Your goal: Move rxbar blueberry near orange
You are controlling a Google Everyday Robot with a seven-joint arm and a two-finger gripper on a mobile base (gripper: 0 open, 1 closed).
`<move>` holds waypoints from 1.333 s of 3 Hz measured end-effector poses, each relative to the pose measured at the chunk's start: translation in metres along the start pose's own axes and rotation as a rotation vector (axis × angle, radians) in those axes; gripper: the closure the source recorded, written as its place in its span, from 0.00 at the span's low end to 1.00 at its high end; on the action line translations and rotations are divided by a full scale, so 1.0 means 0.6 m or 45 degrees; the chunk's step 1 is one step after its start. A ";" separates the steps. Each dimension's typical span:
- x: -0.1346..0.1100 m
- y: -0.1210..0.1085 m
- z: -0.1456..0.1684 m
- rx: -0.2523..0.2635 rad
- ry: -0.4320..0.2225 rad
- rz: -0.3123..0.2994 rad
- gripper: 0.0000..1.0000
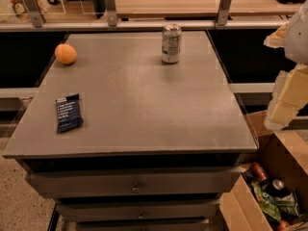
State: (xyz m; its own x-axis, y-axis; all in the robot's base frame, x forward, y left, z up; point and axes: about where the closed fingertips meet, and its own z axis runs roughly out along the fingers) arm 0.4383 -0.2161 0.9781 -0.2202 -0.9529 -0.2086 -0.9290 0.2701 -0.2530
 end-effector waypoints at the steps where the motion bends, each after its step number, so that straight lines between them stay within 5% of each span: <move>1: 0.000 0.000 0.000 0.000 0.000 0.000 0.00; 2: -0.026 0.006 -0.005 0.007 -0.054 -0.016 0.00; 4: -0.151 0.039 -0.007 -0.005 -0.276 -0.026 0.00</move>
Offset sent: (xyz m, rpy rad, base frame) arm -0.0022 0.0378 0.0085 0.0879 -0.0247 0.0550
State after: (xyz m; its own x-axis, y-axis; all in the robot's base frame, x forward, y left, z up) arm 0.4353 -0.1243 0.9951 -0.1329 -0.9060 -0.4018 -0.9337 0.2504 -0.2559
